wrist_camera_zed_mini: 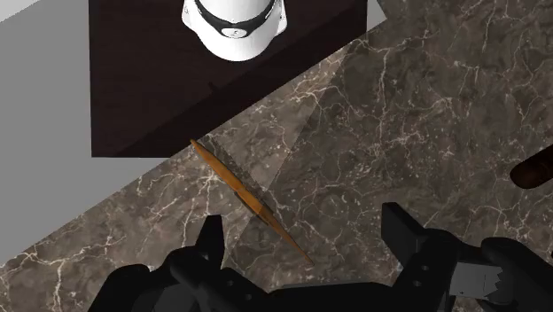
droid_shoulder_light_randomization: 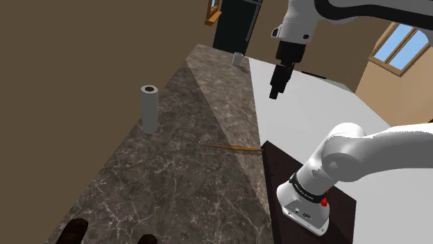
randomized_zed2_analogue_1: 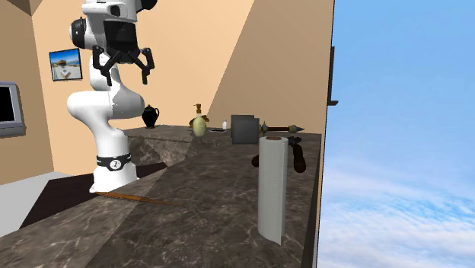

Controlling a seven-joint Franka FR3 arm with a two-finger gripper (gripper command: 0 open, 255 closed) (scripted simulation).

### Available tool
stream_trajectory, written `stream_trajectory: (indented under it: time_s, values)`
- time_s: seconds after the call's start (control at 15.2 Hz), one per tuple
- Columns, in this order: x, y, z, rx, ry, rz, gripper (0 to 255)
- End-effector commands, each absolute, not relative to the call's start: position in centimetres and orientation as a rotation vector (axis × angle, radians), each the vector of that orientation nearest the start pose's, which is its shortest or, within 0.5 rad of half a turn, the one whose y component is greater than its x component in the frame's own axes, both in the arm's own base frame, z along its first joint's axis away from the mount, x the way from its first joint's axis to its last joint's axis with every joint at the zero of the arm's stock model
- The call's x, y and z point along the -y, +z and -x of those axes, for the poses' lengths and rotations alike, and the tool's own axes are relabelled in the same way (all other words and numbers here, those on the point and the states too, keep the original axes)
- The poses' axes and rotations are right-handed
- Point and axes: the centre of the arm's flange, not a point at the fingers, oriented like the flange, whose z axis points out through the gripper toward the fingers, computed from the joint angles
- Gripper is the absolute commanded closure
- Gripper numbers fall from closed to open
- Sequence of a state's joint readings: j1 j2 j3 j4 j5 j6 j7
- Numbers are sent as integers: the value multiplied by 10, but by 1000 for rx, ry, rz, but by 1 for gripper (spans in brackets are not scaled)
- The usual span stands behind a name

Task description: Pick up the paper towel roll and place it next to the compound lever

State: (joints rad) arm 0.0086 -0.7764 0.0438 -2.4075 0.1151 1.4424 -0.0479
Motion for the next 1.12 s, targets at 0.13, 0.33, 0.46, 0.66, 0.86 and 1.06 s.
stream_trajectory:
  time_s: [0.13, 0.33, 0.46, 0.66, 0.86, 1.06]
  values:
    - [-43, 546, -313, 153, 276, 3042, 0]
    - [-59, 535, -346, 180, 259, 3045, 0]
    - [-70, 528, -368, 198, 247, 3047, 0]
    - [-88, 518, -400, 225, 229, 3050, 0]
    - [-106, 508, -432, 252, 212, 3052, 0]
    - [-124, 498, -464, 279, 194, 3054, 0]
